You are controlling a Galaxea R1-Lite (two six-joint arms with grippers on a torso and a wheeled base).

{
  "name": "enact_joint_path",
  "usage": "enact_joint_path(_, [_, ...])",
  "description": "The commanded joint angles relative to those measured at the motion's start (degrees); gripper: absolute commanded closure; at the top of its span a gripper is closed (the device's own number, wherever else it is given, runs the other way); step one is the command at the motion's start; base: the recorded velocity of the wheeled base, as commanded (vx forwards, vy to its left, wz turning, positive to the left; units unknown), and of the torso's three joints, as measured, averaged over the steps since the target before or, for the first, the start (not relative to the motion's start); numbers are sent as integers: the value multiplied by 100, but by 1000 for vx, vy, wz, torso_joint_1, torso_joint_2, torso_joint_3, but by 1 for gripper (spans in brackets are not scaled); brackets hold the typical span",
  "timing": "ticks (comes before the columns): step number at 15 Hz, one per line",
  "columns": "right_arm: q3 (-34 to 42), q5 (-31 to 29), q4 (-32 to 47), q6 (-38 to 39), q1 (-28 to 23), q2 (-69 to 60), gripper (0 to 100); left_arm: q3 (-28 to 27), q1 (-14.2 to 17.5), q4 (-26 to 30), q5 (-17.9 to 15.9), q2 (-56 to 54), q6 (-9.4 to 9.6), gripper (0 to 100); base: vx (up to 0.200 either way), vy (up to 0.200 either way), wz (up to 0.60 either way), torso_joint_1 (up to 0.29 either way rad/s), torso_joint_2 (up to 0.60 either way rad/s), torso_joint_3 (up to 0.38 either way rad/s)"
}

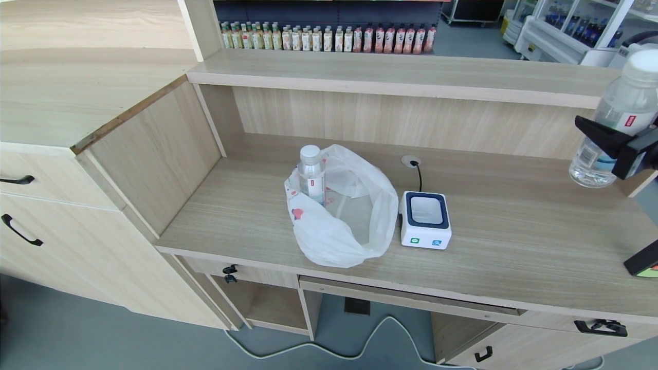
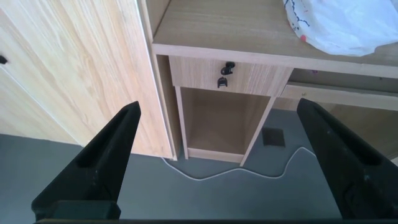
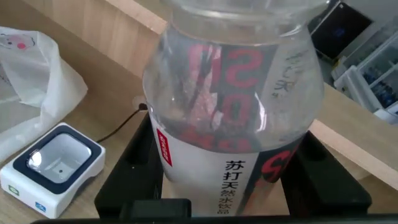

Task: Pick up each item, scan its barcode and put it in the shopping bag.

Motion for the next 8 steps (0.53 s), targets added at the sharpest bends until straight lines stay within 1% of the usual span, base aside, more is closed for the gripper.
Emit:
enact_joint_path(1, [32, 3, 2, -12, -19, 67, 100, 0, 0, -2, -1, -2, 0, 0, 0, 0, 0, 0, 0, 0])
enact_joint_path(3, [32, -6, 54, -109, -19, 94, 100, 0, 0, -2, -1, -2, 0, 0, 0, 0, 0, 0, 0, 0])
enact_joint_path(8, [23, -6, 46, -118, -19, 146, 100, 0, -9, -2, -1, -2, 0, 0, 0, 0, 600, -2, -1, 2])
